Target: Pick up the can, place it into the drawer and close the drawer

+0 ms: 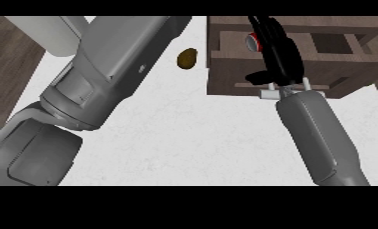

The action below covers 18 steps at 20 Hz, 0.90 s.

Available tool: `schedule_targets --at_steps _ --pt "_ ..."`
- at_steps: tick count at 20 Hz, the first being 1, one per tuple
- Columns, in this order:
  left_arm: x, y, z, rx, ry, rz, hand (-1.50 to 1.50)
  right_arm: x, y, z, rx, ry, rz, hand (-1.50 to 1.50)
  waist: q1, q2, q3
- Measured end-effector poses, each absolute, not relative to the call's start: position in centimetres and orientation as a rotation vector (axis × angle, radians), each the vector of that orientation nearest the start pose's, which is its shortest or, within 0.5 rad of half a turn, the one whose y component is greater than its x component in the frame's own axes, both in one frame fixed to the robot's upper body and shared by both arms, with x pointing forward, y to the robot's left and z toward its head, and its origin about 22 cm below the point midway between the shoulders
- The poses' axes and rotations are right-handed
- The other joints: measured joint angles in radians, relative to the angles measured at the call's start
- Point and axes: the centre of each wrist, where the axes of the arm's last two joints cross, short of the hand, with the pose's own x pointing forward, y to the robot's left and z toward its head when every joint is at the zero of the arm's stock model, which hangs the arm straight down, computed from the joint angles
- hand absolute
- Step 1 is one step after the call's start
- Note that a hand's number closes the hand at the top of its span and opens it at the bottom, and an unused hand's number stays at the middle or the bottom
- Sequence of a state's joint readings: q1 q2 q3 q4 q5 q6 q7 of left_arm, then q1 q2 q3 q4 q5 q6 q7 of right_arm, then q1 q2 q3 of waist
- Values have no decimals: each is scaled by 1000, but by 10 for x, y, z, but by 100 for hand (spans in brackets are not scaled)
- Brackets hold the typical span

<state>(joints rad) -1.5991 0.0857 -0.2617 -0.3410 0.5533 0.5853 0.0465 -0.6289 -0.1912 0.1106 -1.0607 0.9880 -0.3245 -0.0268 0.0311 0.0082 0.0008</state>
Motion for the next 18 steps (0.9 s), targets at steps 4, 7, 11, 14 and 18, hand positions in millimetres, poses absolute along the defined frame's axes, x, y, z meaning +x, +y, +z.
schedule_targets --at_steps 4,7,11,14,18 --pt "452 32 268 72 -1713 13 -150 399 -191 60 -1152 -1756 908 -150 18 -1 0" --pt "453 41 268 75 -1707 7 -150 413 -193 63 -1197 -1764 875 -150 29 0 0" --pt "454 54 264 74 -1697 -2 -150 430 -190 71 -1251 -1766 846 -150 46 2 0" --pt "452 62 262 74 -1699 -3 -150 440 -184 78 -1283 -1773 845 -150 53 2 0" --pt "452 77 261 79 -1697 -5 -150 449 -181 85 -1304 -1766 852 -150 62 5 0"
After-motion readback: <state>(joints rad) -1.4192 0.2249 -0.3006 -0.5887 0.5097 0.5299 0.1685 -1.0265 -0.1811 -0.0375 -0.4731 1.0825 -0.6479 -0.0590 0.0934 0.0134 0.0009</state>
